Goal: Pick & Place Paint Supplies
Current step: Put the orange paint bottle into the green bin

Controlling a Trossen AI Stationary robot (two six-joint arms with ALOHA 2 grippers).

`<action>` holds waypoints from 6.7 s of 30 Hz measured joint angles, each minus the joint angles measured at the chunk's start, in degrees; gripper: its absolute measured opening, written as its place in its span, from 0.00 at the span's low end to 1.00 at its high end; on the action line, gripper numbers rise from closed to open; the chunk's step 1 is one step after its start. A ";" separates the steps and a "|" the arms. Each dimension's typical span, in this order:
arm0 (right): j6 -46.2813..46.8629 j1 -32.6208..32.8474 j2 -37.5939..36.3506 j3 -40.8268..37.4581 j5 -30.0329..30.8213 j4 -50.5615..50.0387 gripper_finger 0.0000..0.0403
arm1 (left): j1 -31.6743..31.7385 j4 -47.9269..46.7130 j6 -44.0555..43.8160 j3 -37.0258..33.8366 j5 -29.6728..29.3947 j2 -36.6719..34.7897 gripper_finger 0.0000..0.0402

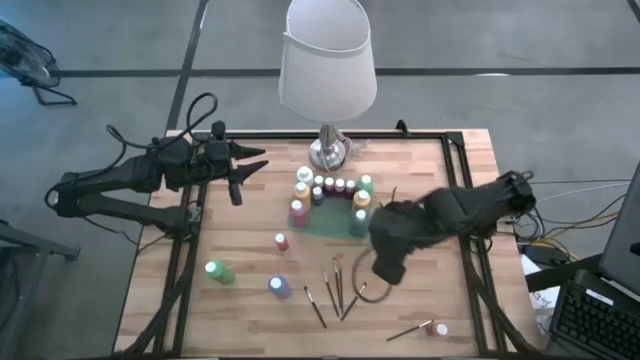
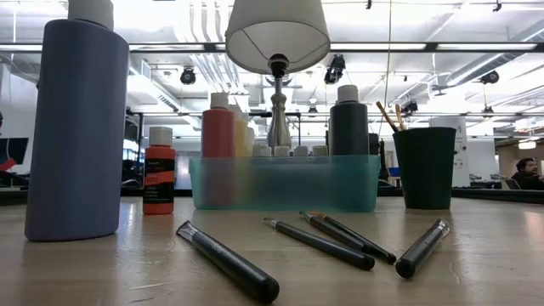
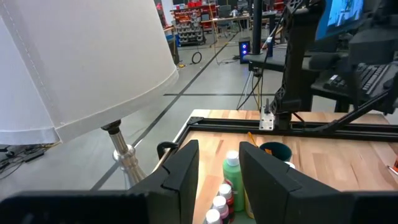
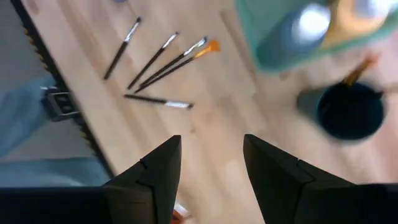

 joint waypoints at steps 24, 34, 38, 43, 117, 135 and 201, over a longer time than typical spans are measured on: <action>63.82 26.88 -2.39 -12.00 -7.34 0.89 0.41 | 0.00 0.00 1.27 0.00 -0.02 0.13 0.30; 72.06 30.29 -1.20 -15.11 -9.74 5.12 0.46 | 0.00 -0.02 3.39 0.00 -0.02 0.13 0.30; 73.29 31.17 0.59 -15.11 -12.49 5.43 0.45 | 0.00 -0.02 3.41 -0.01 -0.02 0.18 0.30; 73.32 32.47 3.18 -15.13 -13.64 5.61 0.43 | 0.00 -0.02 3.52 -0.01 -0.02 0.28 0.30; 68.90 34.28 7.43 -31.19 -13.53 23.08 0.29 | 0.00 0.37 0.52 -0.06 -0.28 2.78 0.30; 60.70 31.07 1.99 -31.01 -12.51 15.05 0.28 | 0.02 0.37 0.22 -0.08 -0.20 3.52 0.30; -30.45 -23.77 1.41 -14.96 -1.94 28.63 0.28 | 0.17 -3.01 2.80 -0.11 -5.00 1.55 0.30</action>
